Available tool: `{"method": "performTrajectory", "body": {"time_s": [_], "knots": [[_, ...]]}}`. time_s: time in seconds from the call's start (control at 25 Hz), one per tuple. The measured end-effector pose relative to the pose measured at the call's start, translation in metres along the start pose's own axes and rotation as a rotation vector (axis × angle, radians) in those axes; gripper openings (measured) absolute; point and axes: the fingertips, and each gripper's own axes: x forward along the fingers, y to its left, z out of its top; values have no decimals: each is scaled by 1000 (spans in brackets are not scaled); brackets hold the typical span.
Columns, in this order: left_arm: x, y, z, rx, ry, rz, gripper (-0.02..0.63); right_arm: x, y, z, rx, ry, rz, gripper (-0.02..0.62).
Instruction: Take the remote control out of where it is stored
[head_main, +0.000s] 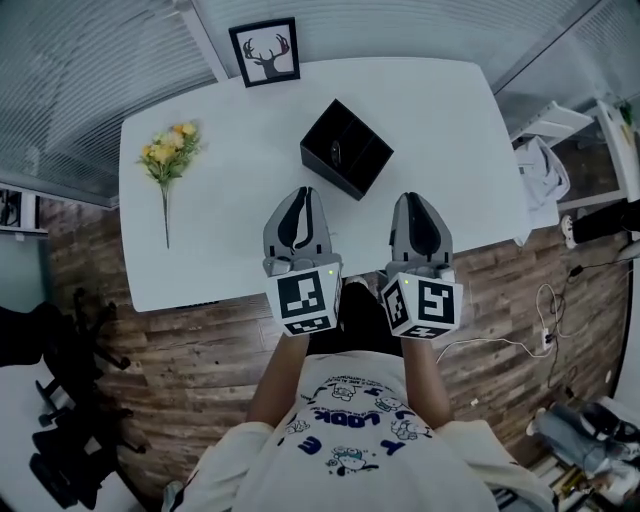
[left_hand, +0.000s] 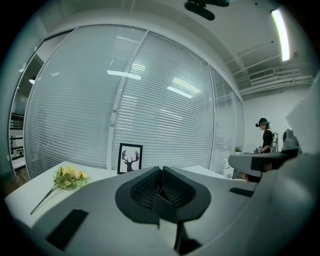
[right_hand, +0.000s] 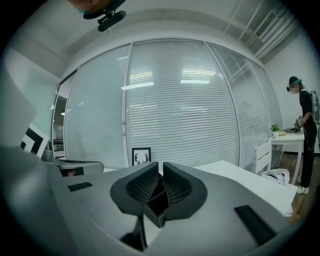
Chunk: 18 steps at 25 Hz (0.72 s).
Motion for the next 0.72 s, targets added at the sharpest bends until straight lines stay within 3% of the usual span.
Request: {"method": "performTrajectory", "body": {"time_s": [0.24,0.72], "knots": [[22,-4,-13,-16,39,-15,21,16,-6,-9,5,31,4,49],[83,-22,-36,-28,129,-73,173,72,-26,-20,24,83,31,49]]}}
